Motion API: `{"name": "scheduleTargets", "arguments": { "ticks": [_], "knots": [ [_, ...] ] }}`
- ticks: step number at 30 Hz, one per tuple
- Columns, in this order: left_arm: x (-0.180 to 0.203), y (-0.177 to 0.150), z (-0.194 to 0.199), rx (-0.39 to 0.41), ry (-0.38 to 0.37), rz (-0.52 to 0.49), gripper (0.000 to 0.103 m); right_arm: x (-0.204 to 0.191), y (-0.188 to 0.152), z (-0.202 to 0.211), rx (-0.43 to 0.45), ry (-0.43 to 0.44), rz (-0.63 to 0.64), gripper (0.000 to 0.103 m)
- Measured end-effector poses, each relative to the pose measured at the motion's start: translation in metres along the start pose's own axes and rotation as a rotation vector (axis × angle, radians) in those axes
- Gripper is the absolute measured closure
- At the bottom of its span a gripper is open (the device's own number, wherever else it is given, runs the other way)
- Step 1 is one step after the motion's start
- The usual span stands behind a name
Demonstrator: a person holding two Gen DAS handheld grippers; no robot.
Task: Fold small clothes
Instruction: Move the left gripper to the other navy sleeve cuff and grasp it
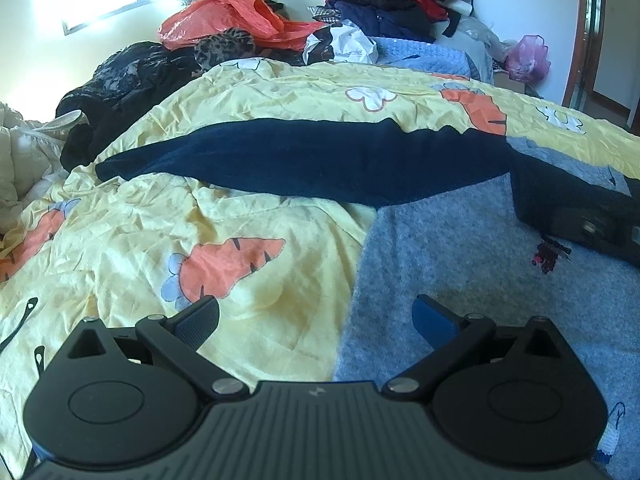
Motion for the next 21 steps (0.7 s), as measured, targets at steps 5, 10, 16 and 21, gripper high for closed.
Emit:
{"name": "scheduleTargets", "arguments": {
  "ticks": [5,10,16,21],
  "knots": [
    [-0.006,0.007,-0.004,0.001,0.012,-0.003,0.0,0.012,-0.018,0.026,0.029,-0.031,0.001,0.032],
    [-0.027,0.022,-0.014,0.019,0.084,0.009,0.0,0.027,-0.044,0.055,0.057,-0.048,-0.02,0.025],
    [-0.071,0.047,-0.038,-0.01,0.126,0.093,0.0,0.052,-0.073,0.073,0.054,-0.056,-0.117,0.024],
    [-0.123,0.072,-0.058,-0.013,0.158,0.212,0.0,0.067,-0.09,0.078,0.038,-0.063,-0.178,0.024]
  ]
}}
Point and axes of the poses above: each gripper's, at about its wrist camera, not at the fingertips, and z roughly against the way its jaws point, x to its right, y to its top, the point moved 3 cm from there along -z, roughly the way its jaws point, and after that the axes turned 8 degrees about -x, right-handed, at the moved point
